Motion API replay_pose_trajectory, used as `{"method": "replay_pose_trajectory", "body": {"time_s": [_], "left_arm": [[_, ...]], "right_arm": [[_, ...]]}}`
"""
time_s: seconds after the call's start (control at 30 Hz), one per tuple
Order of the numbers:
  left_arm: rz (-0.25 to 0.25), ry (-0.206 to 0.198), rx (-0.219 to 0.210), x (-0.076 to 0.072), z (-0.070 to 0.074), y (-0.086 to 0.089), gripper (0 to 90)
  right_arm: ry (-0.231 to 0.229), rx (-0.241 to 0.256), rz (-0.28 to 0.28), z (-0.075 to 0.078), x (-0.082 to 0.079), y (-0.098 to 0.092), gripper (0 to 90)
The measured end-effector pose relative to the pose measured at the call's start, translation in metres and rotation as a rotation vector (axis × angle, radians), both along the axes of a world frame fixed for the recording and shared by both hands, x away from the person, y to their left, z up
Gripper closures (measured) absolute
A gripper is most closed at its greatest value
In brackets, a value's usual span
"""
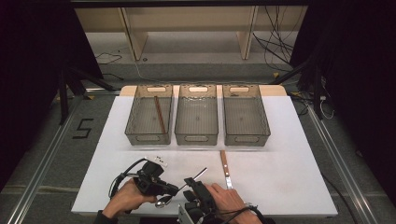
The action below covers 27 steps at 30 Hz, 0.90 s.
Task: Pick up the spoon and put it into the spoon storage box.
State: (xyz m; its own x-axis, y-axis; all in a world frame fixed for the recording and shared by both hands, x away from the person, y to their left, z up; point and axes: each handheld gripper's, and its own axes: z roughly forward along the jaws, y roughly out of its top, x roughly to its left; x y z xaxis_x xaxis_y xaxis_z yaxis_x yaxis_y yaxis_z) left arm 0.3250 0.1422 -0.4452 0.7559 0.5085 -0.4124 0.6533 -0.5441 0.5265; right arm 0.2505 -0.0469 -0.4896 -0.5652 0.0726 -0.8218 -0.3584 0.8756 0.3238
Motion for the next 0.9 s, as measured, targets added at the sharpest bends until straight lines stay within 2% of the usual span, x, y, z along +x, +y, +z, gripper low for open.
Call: {"method": "replay_pose_trajectory", "body": {"time_s": [0.37,0.5,0.57,0.77,0.83,0.9], "left_arm": [[-0.034,0.013,0.017,-0.0028,-0.0009,-0.0052,85.4],[-0.039,0.023,0.017,-0.0033,-0.0011,-0.0060,85.3],[-0.047,0.026,0.020,-0.0028,-0.0017,-0.0061,85.3],[-0.029,0.030,-0.002,-0.0014,0.0004,-0.0030,84.8],[-0.029,0.031,-0.010,-0.0005,0.0012,-0.0010,84.1],[-0.001,0.022,-0.030,0.0005,0.0032,0.0014,81.3]], "right_arm": [[-0.056,-0.085,0.057,-0.0044,-0.0030,0.0002,70.6],[-0.061,-0.104,0.069,-0.0052,-0.0045,-0.0004,78.4],[-0.081,-0.112,0.087,-0.0044,-0.0045,-0.0009,82.6],[-0.104,-0.159,0.105,-0.0067,-0.0059,-0.0011,88.8],[-0.103,-0.156,0.104,-0.0069,-0.0060,-0.0012,89.1],[-0.106,-0.153,0.100,-0.0061,-0.0062,-0.0014,89.3]]}}
